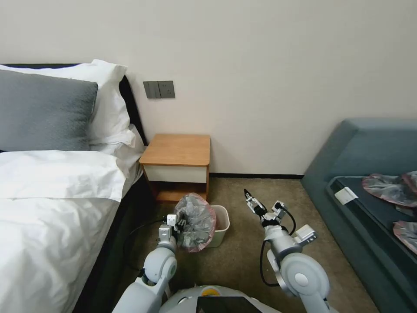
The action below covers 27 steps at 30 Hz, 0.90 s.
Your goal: Pick up the garbage bag from the table and place it over the trash can.
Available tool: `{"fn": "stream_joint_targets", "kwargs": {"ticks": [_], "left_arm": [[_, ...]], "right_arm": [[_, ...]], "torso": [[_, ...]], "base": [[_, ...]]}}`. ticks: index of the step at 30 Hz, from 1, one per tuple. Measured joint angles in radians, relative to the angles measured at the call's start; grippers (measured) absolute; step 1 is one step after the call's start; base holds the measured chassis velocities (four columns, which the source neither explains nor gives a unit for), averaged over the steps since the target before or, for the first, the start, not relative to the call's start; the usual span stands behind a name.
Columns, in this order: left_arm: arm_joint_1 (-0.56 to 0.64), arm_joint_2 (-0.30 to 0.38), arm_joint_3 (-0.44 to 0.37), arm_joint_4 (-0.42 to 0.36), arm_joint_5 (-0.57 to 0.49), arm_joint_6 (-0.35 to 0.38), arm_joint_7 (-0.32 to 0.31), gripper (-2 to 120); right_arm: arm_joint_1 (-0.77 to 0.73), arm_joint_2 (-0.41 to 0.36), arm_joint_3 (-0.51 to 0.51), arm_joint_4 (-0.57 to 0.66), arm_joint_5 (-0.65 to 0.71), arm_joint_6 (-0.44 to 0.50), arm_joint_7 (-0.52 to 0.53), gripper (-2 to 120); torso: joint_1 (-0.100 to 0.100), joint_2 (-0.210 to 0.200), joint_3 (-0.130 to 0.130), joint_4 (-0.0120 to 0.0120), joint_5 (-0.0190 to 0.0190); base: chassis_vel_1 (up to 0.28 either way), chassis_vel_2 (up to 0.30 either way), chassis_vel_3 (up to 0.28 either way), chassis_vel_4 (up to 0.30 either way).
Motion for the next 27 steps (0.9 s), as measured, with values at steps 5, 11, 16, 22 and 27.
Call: {"fn": "stream_joint_targets", "kwargs": {"ticks": [5, 11, 16, 22, 27], "left_arm": [[-0.024, -0.001, 0.008, 0.021, -0.027, 0.017, -0.011, 55], [-0.037, -0.001, 0.009, 0.035, -0.036, 0.035, -0.02, 55], [-0.041, -0.002, 0.008, 0.045, -0.043, 0.045, -0.022, 37], [-0.033, -0.005, 0.008, 0.052, -0.069, 0.001, -0.021, 17], [-0.007, -0.006, 0.02, 0.081, -0.048, -0.221, 0.021, 13]], "right_arm": [[-0.003, 0.001, -0.001, -0.004, -0.007, 0.0, -0.005, 100], [-0.005, 0.003, 0.0, -0.008, -0.012, 0.002, -0.006, 100], [-0.003, 0.007, 0.0, -0.01, -0.015, 0.004, -0.007, 100], [0.0, 0.008, -0.001, -0.01, -0.015, 0.005, -0.011, 100], [0.015, -0.004, 0.007, 0.01, -0.023, 0.005, -0.018, 100]], "torso": [[0.0, 0.0, 0.0, 0.0001, 0.0], [0.0, 0.0, 0.0, 0.0002, 0.0004], [0.0, 0.0, 0.0, 0.0003, 0.0007], [0.0, 0.0, 0.0, 0.0001, 0.0004], [0.0, 0.0, 0.0, -0.0002, -0.001]], "base": [[0.0, 0.0, 0.0, 0.0], [0.0, 0.0, 0.0, 0.0], [0.0, 0.0, 0.0, 0.0], [0.0, 0.0, 0.0, 0.0], [0.0, 0.0, 0.0, 0.0]]}}
